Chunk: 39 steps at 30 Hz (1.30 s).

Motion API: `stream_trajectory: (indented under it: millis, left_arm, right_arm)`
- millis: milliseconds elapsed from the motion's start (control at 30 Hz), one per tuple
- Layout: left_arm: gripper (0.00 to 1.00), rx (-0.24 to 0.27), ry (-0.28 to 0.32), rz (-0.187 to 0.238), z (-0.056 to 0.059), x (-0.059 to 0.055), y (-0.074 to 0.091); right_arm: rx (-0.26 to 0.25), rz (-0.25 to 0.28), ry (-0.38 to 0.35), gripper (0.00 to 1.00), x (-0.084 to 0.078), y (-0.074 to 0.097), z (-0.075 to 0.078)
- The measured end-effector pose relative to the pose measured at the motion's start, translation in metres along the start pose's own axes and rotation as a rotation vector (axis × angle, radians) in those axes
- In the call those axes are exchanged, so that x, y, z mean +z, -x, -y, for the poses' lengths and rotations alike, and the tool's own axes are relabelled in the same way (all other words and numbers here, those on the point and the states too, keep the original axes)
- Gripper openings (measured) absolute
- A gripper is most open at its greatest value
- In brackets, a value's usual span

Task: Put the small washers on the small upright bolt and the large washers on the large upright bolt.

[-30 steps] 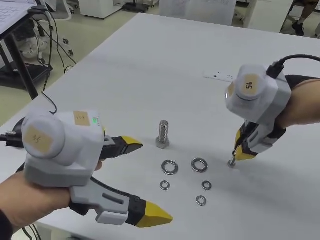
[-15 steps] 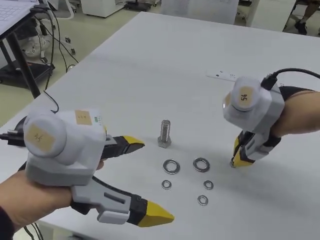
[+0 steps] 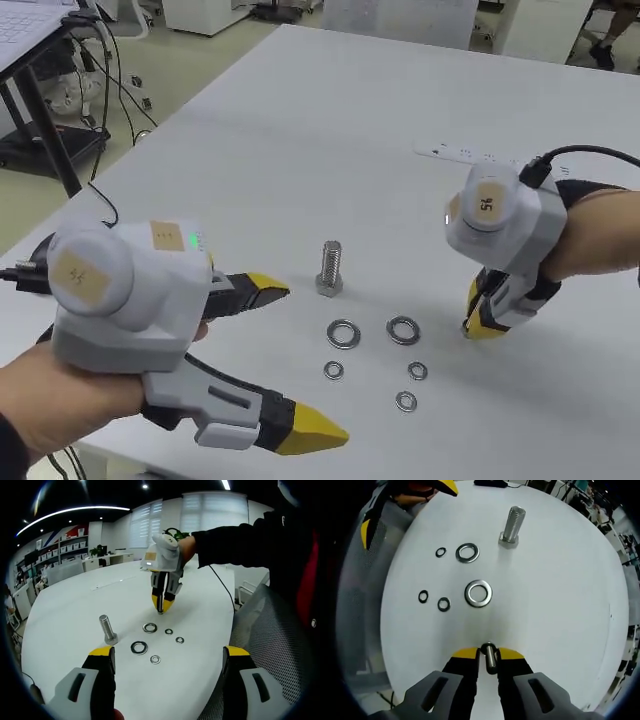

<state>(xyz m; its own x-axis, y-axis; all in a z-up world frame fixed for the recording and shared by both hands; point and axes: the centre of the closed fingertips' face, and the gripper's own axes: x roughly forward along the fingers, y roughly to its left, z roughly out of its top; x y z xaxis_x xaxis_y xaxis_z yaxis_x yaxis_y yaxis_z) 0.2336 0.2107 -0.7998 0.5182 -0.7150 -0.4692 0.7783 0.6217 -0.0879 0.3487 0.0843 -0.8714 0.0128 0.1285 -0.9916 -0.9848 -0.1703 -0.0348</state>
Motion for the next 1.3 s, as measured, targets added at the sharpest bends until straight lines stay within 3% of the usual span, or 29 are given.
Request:
stream_trajectory:
  millis: [500,833,1300]
  left_arm:
    - [0.89,0.000,-0.002,-0.004,0.001,0.000,0.000]
    - [0.89,-0.002,-0.005,-0.003,0.002,0.001,0.000]
    - [0.89,-0.009,-0.013,0.002,0.003,0.003,0.000]
  right_arm:
    - [-0.023,0.025,-0.029,0.28,-0.007,0.009,0.004]
    - [-0.044,0.032,-0.068,0.30,-0.020,0.017,0.006]
    - [-0.053,0.027,-0.096,0.30,-0.033,0.024,-0.008]
